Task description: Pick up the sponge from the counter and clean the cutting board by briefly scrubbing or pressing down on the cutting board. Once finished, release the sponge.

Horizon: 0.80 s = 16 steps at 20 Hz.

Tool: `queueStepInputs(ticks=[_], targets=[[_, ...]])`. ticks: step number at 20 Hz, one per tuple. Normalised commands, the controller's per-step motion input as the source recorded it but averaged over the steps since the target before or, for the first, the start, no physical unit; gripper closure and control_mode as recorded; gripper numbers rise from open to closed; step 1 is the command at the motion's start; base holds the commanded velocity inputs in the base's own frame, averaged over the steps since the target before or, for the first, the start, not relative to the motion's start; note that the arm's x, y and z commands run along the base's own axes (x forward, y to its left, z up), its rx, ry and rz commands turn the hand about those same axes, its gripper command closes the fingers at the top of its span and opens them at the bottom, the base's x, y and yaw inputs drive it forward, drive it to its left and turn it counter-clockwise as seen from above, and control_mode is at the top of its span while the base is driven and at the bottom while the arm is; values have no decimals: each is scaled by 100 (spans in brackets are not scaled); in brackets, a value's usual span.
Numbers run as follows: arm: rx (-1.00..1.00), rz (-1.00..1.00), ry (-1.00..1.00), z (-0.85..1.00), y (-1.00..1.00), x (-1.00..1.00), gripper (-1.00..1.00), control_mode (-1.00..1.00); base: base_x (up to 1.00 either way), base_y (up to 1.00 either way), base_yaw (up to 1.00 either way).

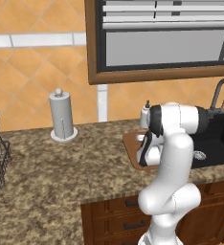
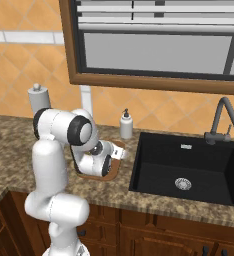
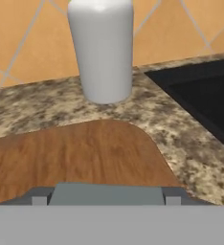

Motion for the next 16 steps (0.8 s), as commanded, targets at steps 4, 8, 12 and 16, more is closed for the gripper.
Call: queueStepInputs(ticks=[4,8,12,16], targets=[[0,0,0,-3,0,47,100,-100,0,0,0],[0,0,-1,-1,3,0,-100,-100,0,0,0],[0,0,0,16,0,0,-100,-100,0,0,0],[0,0,0,38,0,0,-100,-100,0,0,0]])
